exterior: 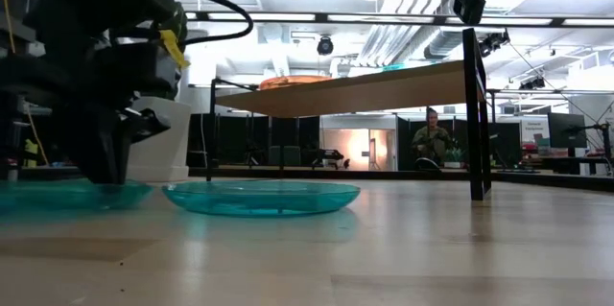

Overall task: Place and stack plates onto a shelf
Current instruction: Stack the left blue plate on top of the blue plate on the shelf

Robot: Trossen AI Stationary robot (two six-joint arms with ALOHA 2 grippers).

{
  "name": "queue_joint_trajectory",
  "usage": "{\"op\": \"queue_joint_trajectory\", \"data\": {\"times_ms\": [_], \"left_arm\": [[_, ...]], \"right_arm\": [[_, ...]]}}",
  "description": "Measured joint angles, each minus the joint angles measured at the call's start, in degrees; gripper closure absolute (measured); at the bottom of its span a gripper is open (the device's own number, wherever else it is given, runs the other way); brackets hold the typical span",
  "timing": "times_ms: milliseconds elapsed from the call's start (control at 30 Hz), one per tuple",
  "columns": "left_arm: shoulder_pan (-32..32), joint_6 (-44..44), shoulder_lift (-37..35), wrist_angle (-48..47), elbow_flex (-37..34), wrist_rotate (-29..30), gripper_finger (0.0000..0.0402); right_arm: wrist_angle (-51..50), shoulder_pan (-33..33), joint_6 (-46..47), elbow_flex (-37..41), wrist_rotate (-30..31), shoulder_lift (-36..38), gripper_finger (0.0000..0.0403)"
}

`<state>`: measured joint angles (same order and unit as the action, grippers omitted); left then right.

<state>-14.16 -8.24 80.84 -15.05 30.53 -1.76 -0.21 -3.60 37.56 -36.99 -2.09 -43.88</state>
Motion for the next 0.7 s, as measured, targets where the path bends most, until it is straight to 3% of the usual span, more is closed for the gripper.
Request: {"op": "queue_joint_trajectory", "data": {"times_ms": [167,400,567,700], "left_arm": [[2.28,-2.32,-4.77,-2.90,-0.15,0.16,0.0399],[6.66,-2.61,-18.31,-17.84,4.23,0.49,0.0401],[10.64,-5.76,-24.86,-23.94,12.29,0.78,0.0401],[13.94,-10.40,-23.02,-24.14,22.89,2.98,0.0401]], "right_arm": [[0.02,0.00,-0.02,0.00,-0.02,0.00,0.0203],[0.02,0.00,-0.02,0.00,-0.04,0.00,0.0203],[1.37,0.00,-0.02,0.00,-0.04,0.02,0.0203],[5.44,-0.04,-0.02,0.00,-0.04,0.02,0.0203]]}}
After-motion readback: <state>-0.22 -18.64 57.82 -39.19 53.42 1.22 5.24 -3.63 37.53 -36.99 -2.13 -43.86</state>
